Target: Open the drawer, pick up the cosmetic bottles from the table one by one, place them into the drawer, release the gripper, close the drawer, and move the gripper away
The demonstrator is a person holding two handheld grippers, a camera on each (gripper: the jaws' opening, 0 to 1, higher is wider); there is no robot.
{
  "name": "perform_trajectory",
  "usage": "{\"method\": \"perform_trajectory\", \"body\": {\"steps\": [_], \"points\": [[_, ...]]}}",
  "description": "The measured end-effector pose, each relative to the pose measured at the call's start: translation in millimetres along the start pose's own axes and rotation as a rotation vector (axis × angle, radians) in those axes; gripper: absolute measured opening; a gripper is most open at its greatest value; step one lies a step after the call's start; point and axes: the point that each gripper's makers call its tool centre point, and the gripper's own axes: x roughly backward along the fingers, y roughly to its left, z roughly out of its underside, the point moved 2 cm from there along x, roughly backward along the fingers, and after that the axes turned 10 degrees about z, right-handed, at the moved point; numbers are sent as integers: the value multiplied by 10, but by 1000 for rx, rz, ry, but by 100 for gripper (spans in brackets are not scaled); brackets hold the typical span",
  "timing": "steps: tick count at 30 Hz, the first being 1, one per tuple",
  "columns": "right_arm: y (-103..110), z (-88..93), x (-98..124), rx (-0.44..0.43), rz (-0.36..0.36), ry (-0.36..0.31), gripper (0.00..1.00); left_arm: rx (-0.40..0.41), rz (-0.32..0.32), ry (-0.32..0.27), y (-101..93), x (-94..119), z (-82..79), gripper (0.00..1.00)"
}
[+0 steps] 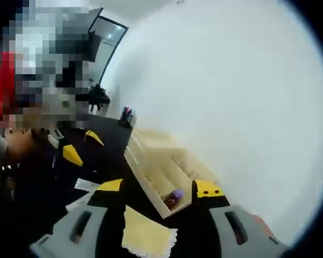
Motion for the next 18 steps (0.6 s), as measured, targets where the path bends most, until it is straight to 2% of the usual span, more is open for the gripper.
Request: {"method": "perform_trajectory", "body": {"steps": [5, 9, 18], "points": [[134, -19, 347, 17, 12, -3, 47, -10, 20, -1, -68, -28, -17, 45], [277, -50, 593, 2, 17, -36, 47, -20, 33, -4, -116, -40, -40, 45], [597, -57, 960, 15, 9, -78, 47, -23, 37, -15, -140, -30, -73, 44]]}}
